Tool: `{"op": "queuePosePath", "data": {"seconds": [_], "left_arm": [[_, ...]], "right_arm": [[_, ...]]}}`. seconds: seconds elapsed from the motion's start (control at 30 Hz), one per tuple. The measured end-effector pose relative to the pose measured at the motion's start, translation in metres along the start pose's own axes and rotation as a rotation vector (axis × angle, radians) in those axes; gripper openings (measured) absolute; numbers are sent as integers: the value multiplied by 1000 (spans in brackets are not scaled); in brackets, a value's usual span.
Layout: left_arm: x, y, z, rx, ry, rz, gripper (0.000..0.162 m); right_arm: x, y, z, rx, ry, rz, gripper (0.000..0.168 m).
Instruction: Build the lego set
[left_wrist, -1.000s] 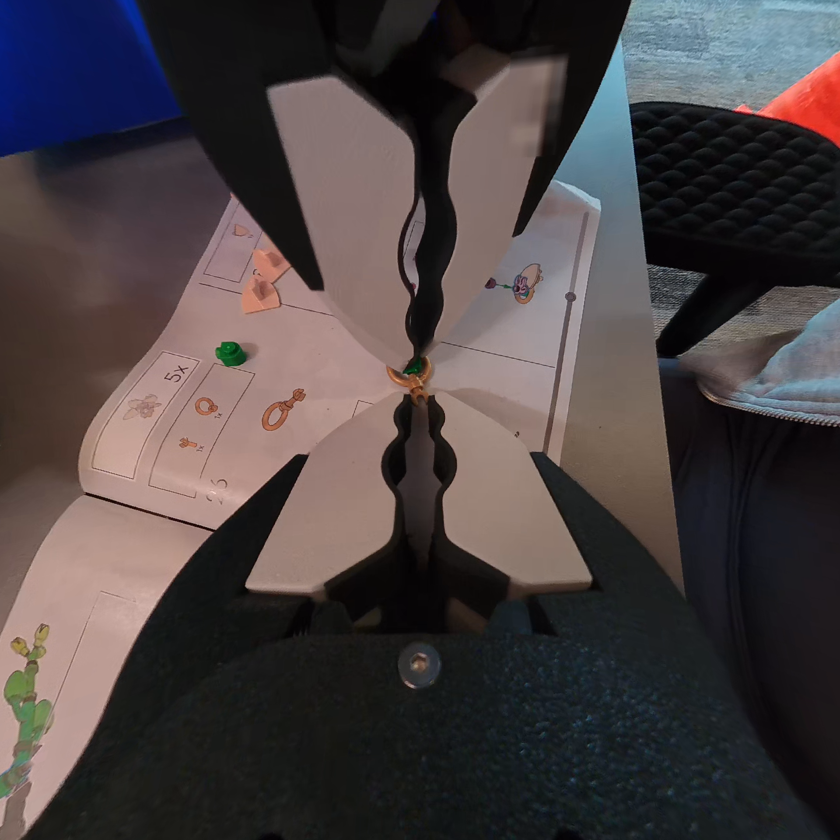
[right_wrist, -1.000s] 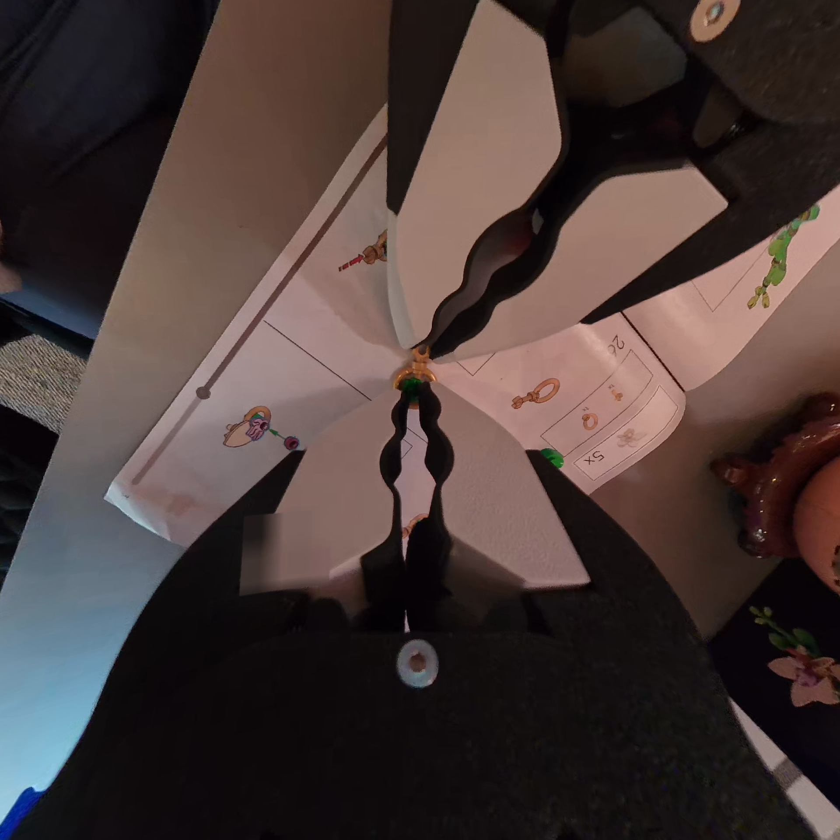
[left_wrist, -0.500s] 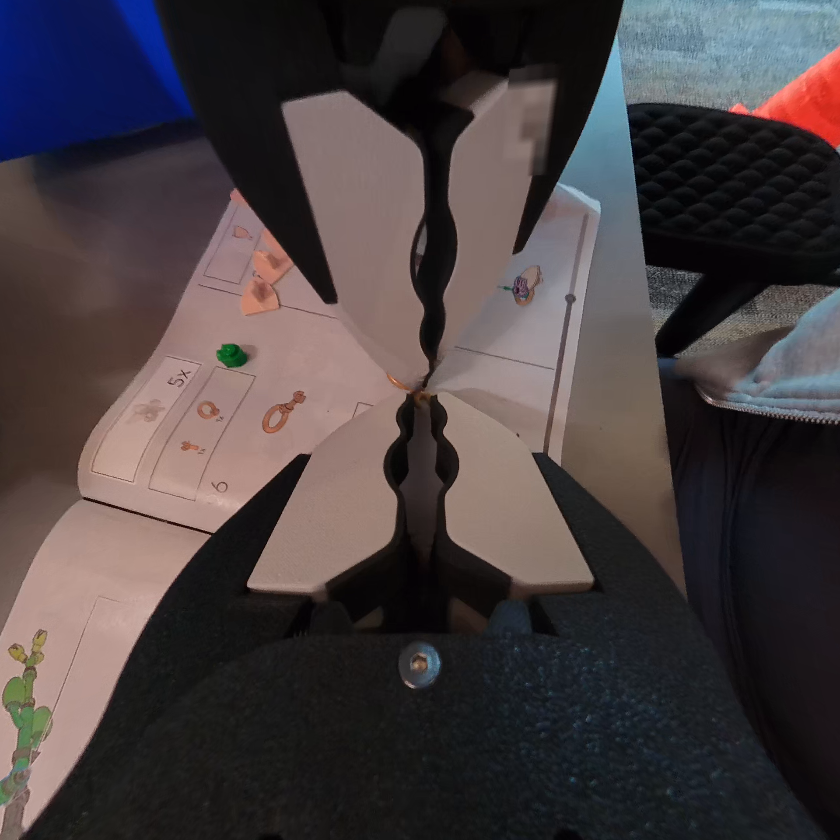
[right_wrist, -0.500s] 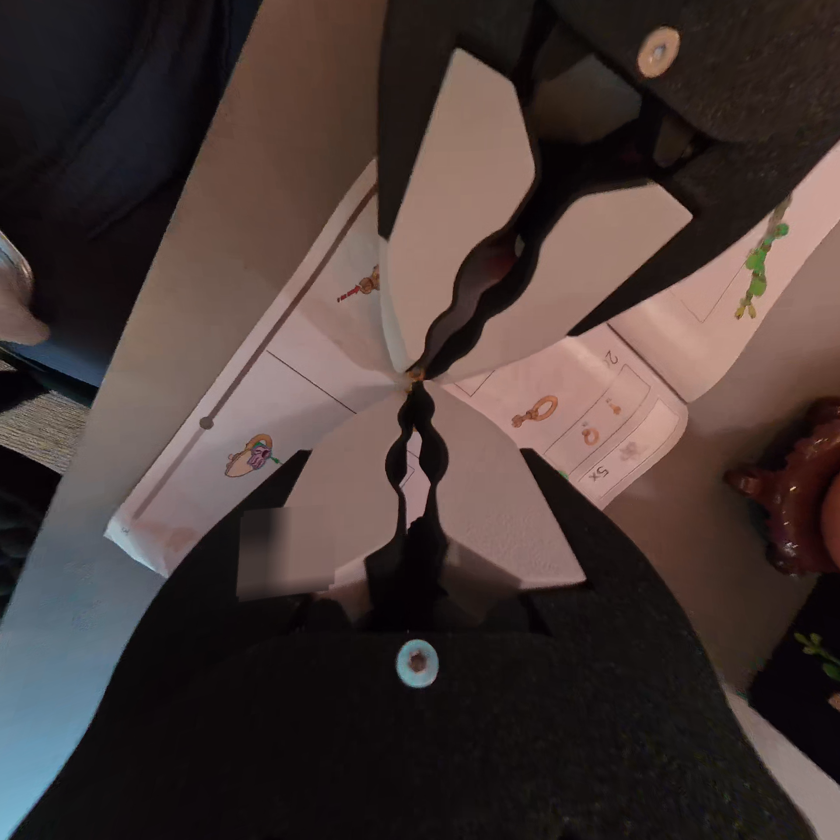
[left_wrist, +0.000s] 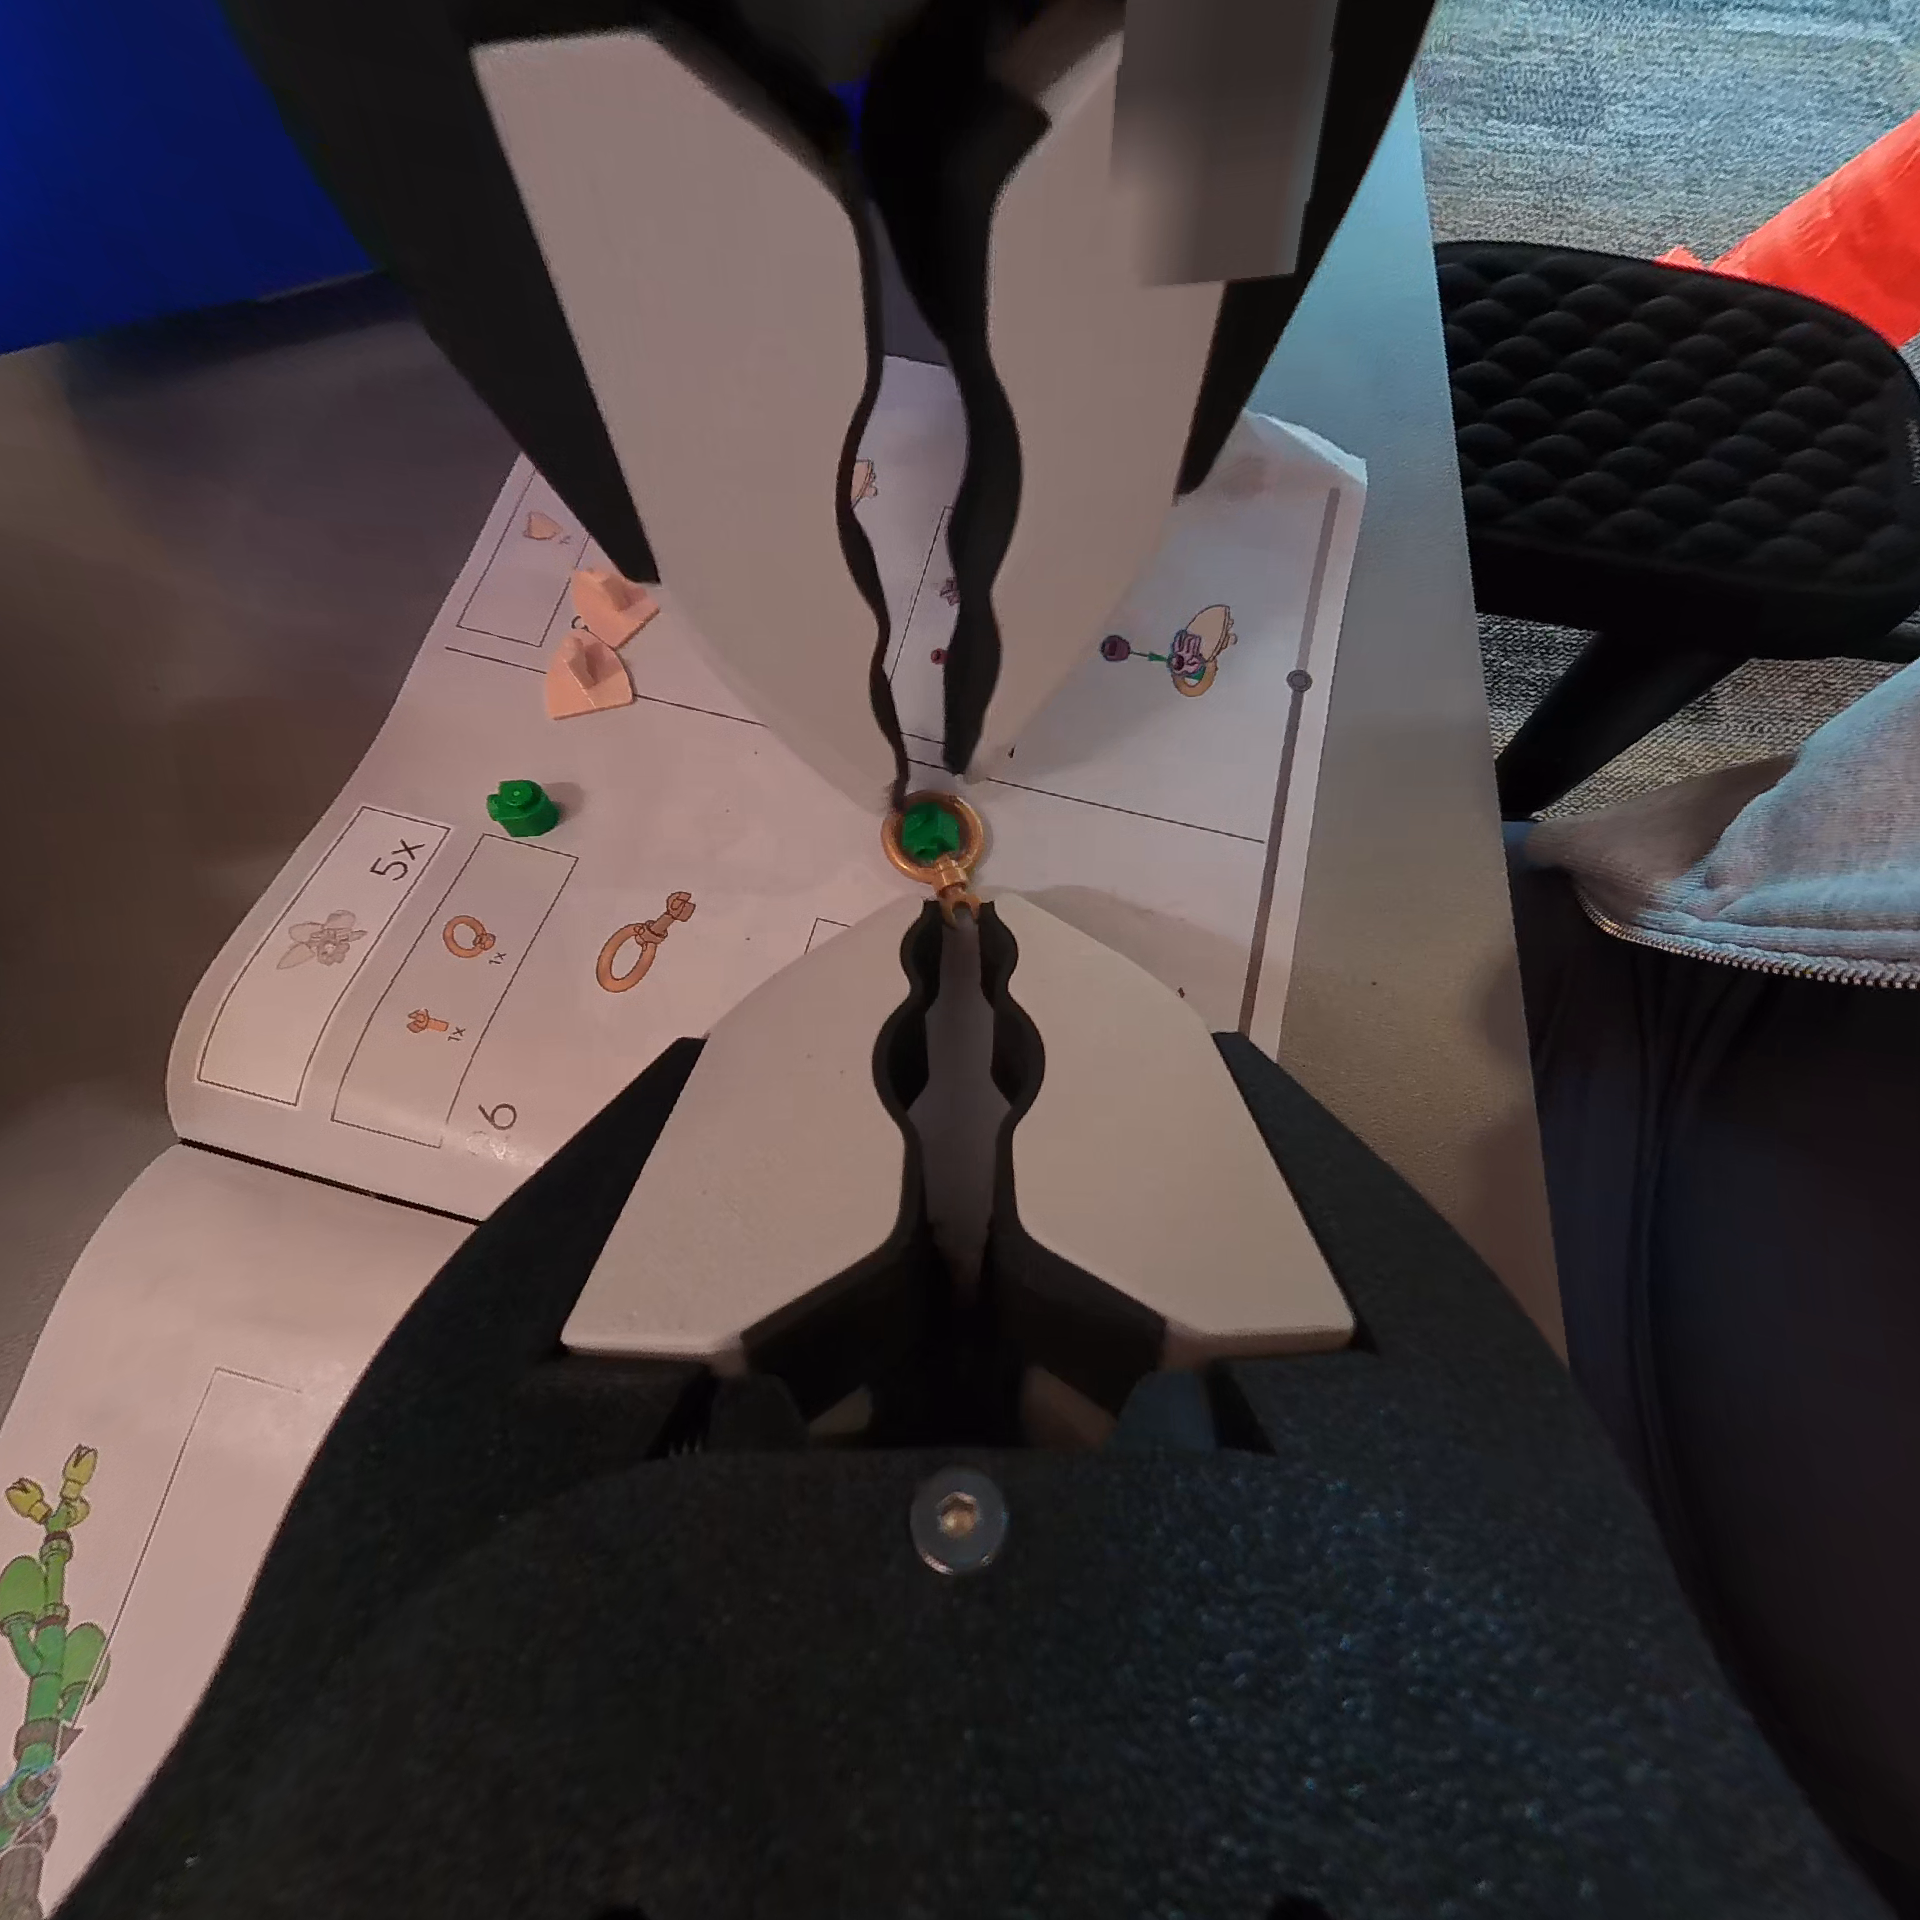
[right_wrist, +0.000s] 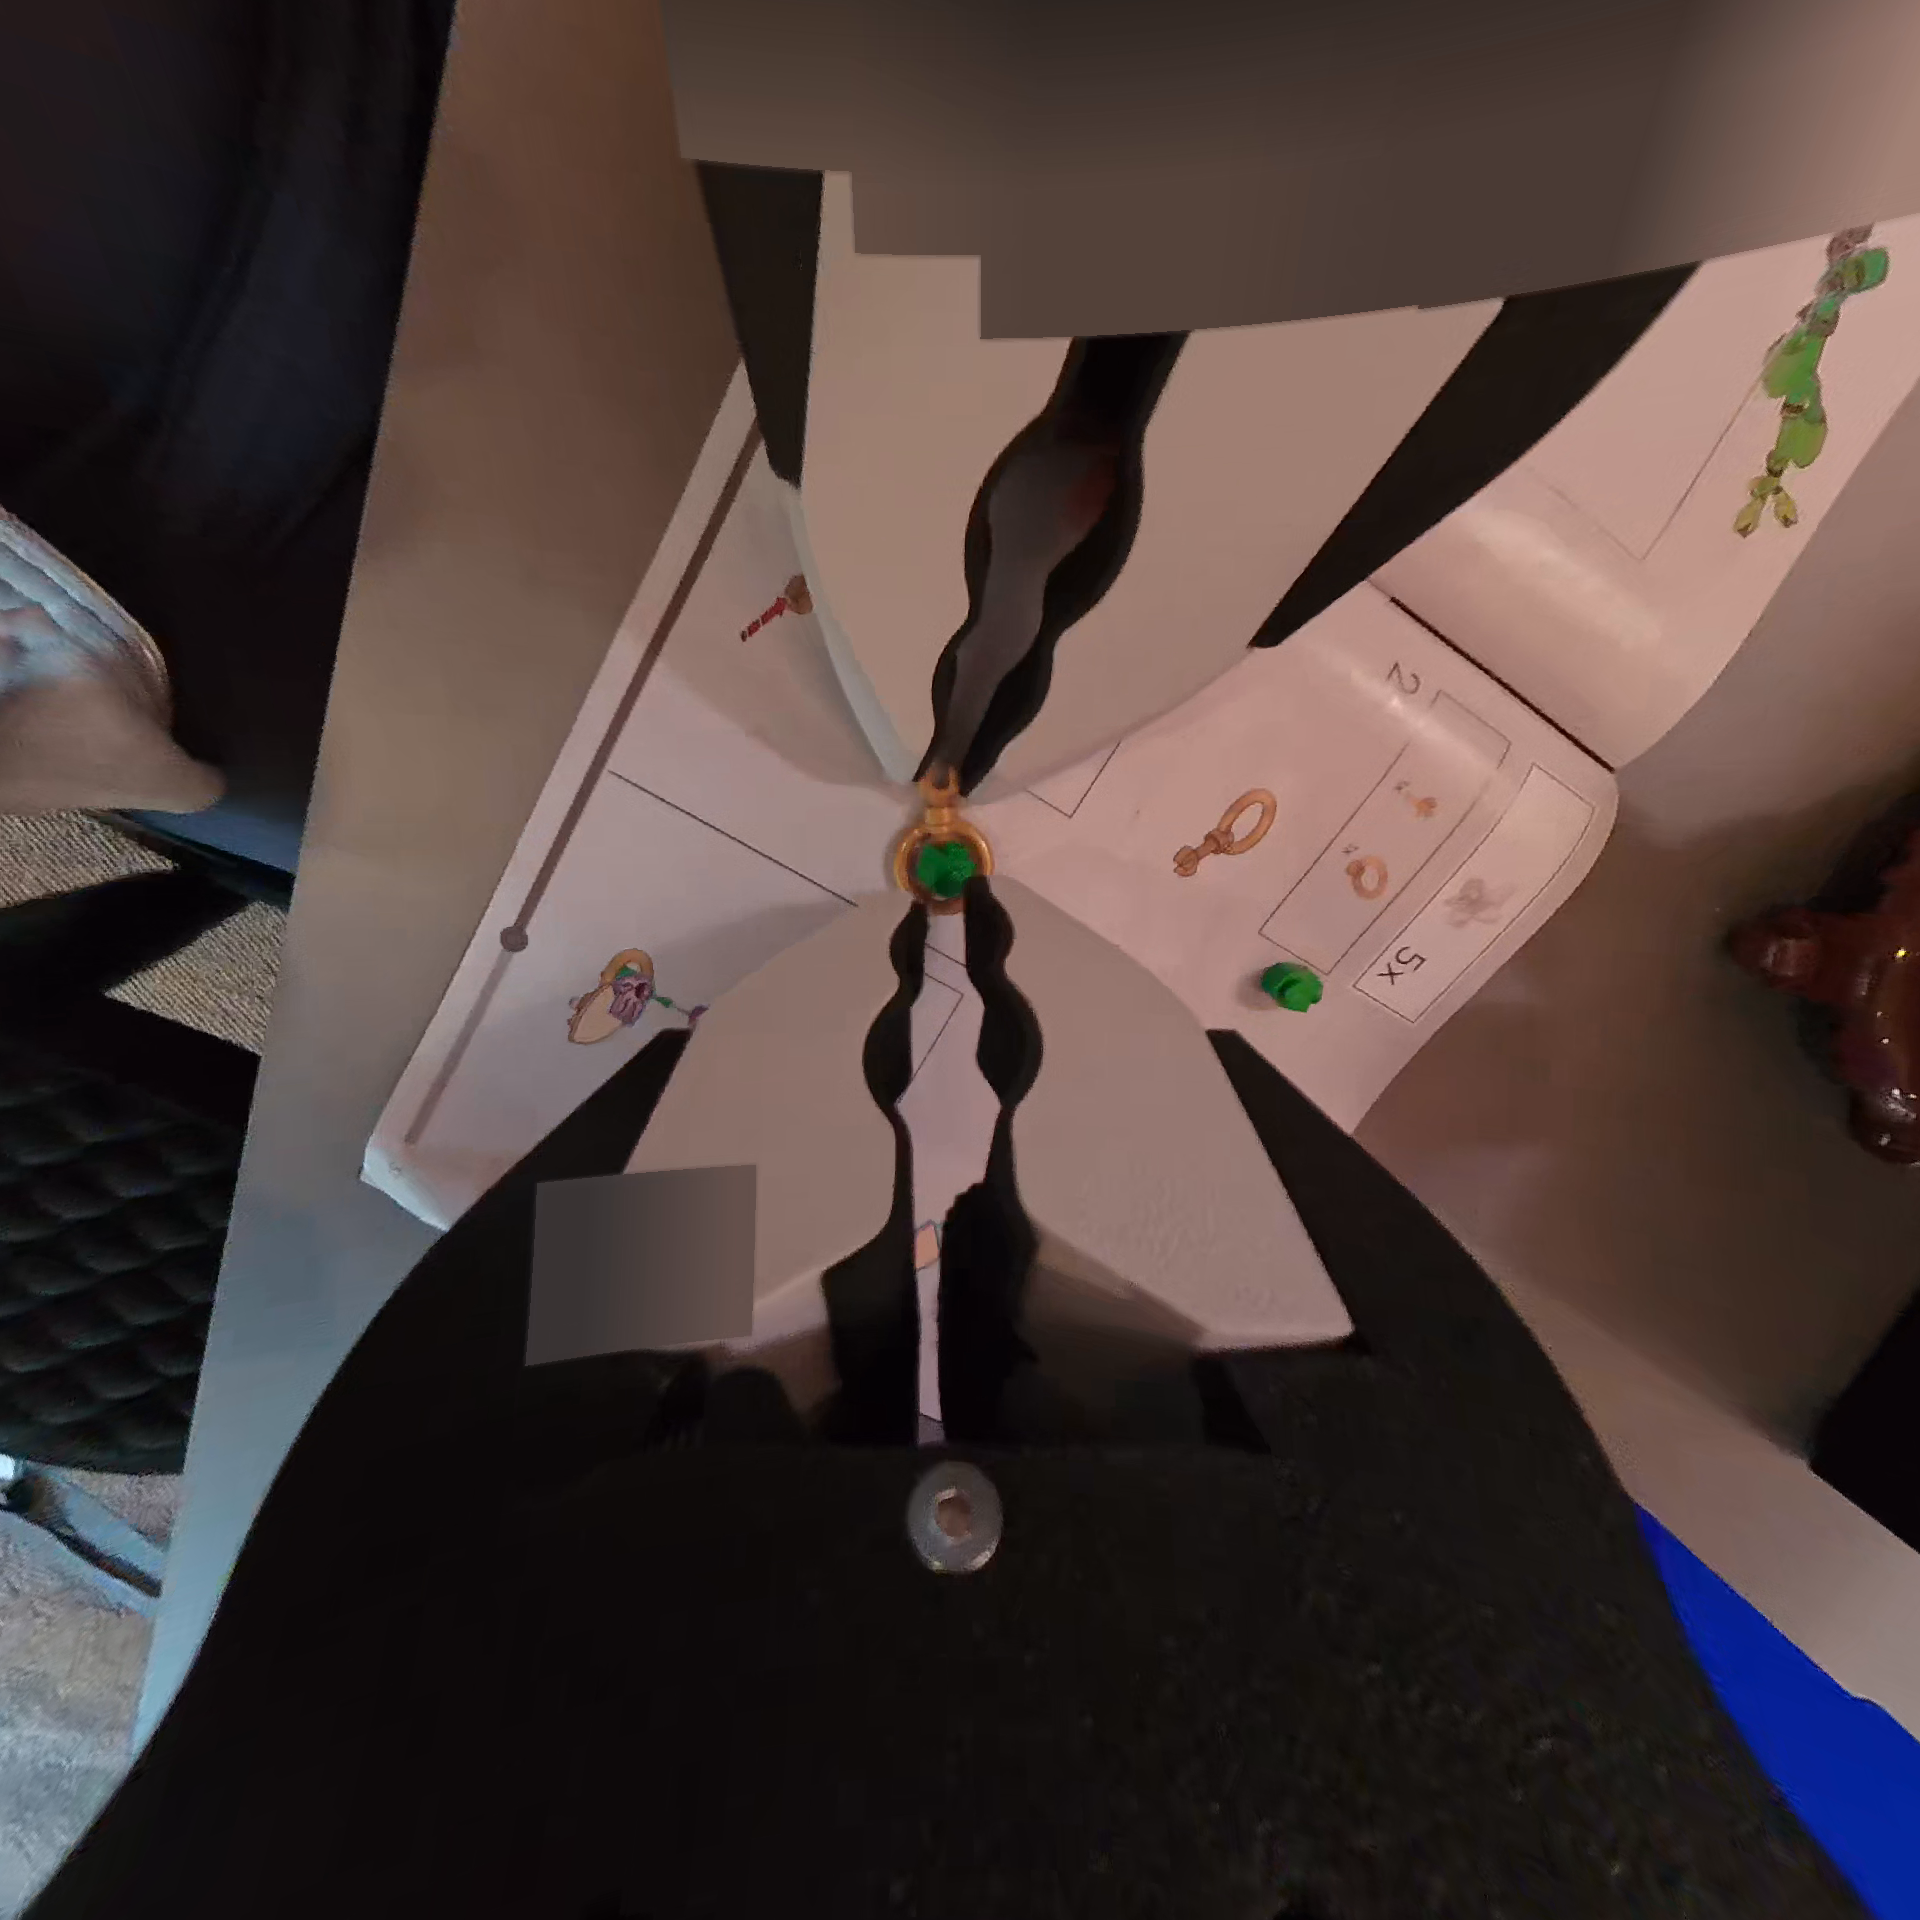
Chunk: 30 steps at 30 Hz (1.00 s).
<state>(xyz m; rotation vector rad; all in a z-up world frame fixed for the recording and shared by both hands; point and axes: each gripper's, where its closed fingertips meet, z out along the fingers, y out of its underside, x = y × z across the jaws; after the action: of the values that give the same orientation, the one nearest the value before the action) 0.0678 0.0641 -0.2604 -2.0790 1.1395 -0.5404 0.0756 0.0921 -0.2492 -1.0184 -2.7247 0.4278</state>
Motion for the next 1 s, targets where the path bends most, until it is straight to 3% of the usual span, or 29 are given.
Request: {"op": "queuePosePath", "data": {"seconds": [0.23,0.43,1.0], "left_arm": [[0,0,0,0,1,-2,6],[-1,0,1,0,1,-2,6],[-2,0,0,1,-16,2,6]], "right_arm": [[3,5,-1,-43,71,186,1],[-2,4,4,12,96,272,9],[-1,4,3,-63,59,194,7]]}}
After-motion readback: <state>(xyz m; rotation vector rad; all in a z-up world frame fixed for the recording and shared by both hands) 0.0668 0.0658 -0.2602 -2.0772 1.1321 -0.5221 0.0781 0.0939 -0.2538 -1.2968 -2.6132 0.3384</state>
